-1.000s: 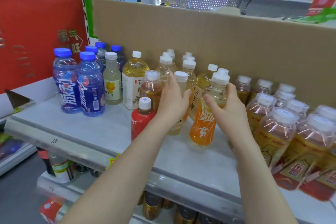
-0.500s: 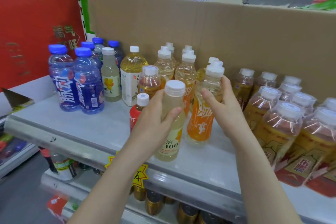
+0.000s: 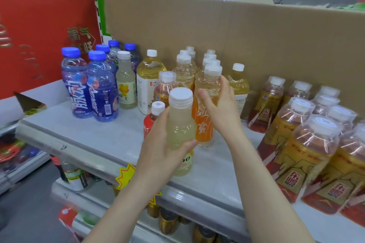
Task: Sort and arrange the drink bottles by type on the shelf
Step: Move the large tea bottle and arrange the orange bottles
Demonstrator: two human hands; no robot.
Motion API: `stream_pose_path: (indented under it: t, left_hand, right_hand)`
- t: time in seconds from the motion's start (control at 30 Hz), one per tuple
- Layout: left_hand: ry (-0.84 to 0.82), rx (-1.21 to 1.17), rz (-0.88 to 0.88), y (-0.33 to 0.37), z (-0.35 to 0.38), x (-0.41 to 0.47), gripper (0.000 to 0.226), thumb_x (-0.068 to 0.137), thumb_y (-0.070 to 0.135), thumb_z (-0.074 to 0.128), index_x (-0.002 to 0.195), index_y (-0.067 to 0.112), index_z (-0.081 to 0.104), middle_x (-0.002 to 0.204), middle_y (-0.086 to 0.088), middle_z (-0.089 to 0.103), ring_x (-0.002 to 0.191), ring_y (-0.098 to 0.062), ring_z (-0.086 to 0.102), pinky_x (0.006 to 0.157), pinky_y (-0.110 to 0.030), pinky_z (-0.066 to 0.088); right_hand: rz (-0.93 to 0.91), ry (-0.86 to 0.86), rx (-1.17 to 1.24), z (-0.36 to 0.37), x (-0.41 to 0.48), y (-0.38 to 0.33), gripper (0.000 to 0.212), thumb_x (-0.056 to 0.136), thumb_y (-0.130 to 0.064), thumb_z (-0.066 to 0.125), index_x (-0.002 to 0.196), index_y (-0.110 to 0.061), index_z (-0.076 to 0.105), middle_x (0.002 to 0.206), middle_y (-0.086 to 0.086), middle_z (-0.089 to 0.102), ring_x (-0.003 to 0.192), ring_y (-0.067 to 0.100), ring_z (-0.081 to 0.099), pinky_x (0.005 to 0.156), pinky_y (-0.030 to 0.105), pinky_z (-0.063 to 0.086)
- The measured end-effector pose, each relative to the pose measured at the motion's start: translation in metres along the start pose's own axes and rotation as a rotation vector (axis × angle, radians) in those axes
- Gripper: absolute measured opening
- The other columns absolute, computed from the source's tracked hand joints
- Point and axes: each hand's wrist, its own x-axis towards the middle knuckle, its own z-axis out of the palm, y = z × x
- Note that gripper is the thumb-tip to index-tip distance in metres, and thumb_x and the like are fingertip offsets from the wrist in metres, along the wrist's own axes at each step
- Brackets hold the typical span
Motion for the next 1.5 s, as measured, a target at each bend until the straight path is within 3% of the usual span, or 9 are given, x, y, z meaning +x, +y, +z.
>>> stream_pose_path:
  t: [0.2,0.47,0.57,0.63,0.77,0.87,1.03,1.13,1.5]
  left_hand:
    - [0.245,-0.295,-0.022,0.010,-0.043,-0.002,0.061,0.061,0.038,0.089,0.112,0.040,0.056,0.101,0.025,0.071,0.091,0.003,0.069,0.072,-0.015,0.053]
    - [0.414,-0.442,-0.100,-0.040,-0.101,0.006,0.051,0.064,0.037,0.082,0.111,0.033,0.065,0.106,0.006,0.073,0.101,-0.019,0.066,0.099,-0.048,0.051]
    - [0.383,-0.447,-0.128,-0.055,-0.110,0.012,0.056,0.063,0.035,0.082,0.116,0.029,0.065,0.104,0.007,0.074,0.099,-0.016,0.067,0.101,-0.048,0.051]
    - [0.349,-0.466,-0.148,-0.061,-0.115,0.020,0.058,0.063,0.036,0.083,0.117,0.027,0.065,0.107,0.004,0.074,0.100,-0.018,0.068,0.101,-0.048,0.051]
    - [0.252,-0.532,-0.168,-0.073,-0.123,0.033,0.049,0.067,0.027,0.086,0.112,0.026,0.066,0.100,0.007,0.075,0.094,-0.015,0.067,0.094,-0.044,0.052]
    - [0.202,-0.585,-0.183,-0.079,-0.128,0.037,0.056,0.066,0.027,0.084,0.118,0.018,0.064,0.100,0.006,0.074,0.092,-0.014,0.068,0.089,-0.039,0.053]
    - [0.106,-0.664,-0.203,-0.087,-0.134,0.037,0.032,0.079,0.019,0.074,0.109,0.024,0.066,0.095,0.008,0.074,0.090,-0.013,0.067,0.083,-0.035,0.052]
    - [0.029,-0.714,-0.224,-0.086,-0.133,0.032,0.046,0.075,0.025,0.075,0.119,0.019,0.064,0.098,0.007,0.073,0.092,-0.015,0.068,0.083,-0.037,0.054]
    - [-0.317,-0.878,-0.186,-0.036,-0.069,-0.019,0.036,0.080,0.020,0.074,0.115,0.021,0.064,0.095,0.006,0.074,0.082,-0.011,0.069,0.070,-0.027,0.056]
  right_hand:
    - [-0.001,-0.009,-0.018,0.001,0.000,0.002,0.077,0.098,-0.056,0.056,0.160,-0.028,0.020,0.162,-0.002,0.030,0.144,0.016,0.037,0.099,0.027,0.030]
    - [0.001,0.058,-0.144,0.004,-0.009,-0.007,0.078,0.100,-0.047,0.058,0.162,-0.023,0.018,0.163,0.006,0.028,0.148,0.024,0.034,0.114,0.036,0.032]
    - [-0.273,0.388,-0.315,0.013,-0.028,-0.023,0.058,0.096,-0.025,0.064,0.147,-0.009,0.042,0.140,0.015,0.048,0.128,0.029,0.047,0.107,0.034,0.036]
    - [-0.330,0.416,-0.256,0.028,-0.043,-0.032,0.041,0.094,-0.027,0.065,0.130,-0.011,0.053,0.121,0.008,0.057,0.109,0.024,0.054,0.096,0.034,0.043]
    - [0.006,-0.021,-0.033,0.073,-0.077,-0.036,0.062,0.085,-0.059,0.070,0.134,-0.029,0.046,0.122,-0.006,0.062,0.108,0.014,0.061,0.092,0.041,0.053]
    - [0.112,-0.117,0.004,0.099,-0.091,-0.032,0.075,0.083,-0.054,0.077,0.144,-0.033,0.038,0.134,-0.004,0.060,0.115,0.016,0.061,0.097,0.036,0.050]
    - [0.212,-0.042,0.126,0.105,-0.096,-0.039,0.061,0.086,-0.043,0.078,0.135,-0.040,0.043,0.125,-0.013,0.062,0.110,0.009,0.063,0.102,0.043,0.052]
    - [0.292,0.080,0.228,0.093,-0.110,-0.046,0.053,0.088,-0.045,0.076,0.133,-0.042,0.047,0.115,-0.024,0.059,0.105,-0.001,0.062,0.100,0.040,0.055]
    - [0.385,0.502,0.262,-0.011,-0.208,-0.055,0.061,0.071,-0.068,0.072,0.125,-0.049,0.052,0.124,-0.015,0.062,0.114,0.006,0.064,0.101,0.045,0.056]
